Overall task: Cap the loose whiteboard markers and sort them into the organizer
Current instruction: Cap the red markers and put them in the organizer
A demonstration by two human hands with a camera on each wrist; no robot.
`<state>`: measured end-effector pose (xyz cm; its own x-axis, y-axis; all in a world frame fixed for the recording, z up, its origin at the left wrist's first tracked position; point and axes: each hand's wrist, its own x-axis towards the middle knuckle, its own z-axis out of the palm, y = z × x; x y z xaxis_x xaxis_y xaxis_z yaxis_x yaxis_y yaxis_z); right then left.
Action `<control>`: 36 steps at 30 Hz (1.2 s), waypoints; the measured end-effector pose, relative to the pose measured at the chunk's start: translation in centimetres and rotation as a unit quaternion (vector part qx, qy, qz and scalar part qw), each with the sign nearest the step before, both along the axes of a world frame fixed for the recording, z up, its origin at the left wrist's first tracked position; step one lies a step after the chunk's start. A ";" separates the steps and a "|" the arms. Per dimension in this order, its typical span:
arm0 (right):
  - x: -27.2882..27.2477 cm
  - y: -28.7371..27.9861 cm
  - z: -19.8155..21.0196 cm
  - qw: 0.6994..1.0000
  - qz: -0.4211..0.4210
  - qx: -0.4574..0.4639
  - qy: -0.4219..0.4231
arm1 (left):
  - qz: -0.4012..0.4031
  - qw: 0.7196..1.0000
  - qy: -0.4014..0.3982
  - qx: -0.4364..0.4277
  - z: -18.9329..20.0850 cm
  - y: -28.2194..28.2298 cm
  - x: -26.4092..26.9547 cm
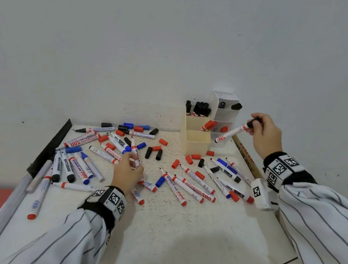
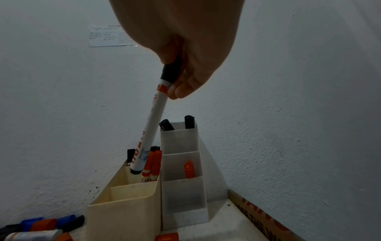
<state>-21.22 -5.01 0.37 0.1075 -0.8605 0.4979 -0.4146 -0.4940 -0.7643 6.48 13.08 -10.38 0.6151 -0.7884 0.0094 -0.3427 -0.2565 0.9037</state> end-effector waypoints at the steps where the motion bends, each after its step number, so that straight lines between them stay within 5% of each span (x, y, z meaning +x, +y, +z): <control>1: 0.2 -0.1 0.1 1.000 0.001 -0.001 -0.001 | -0.003 1.000 0.007 0.001 -0.1 0.0 -0.1; 15: 9.3 -2.5 0.6 0.995 0.019 -0.006 0.093 | 0.004 0.997 0.072 0.019 0.0 0.2 0.0; 23: 12.1 -5.1 0.8 0.990 -0.015 -0.090 0.104 | 0.000 0.998 0.068 0.017 0.0 0.3 0.1; 32: 15.6 -7.0 0.9 0.993 -0.017 -0.065 0.095 | 0.007 0.995 0.101 0.010 -0.2 0.2 0.3; 36: 16.7 -7.8 0.5 0.982 0.002 -0.039 0.187 | 0.010 0.994 0.107 0.005 -0.3 0.2 0.4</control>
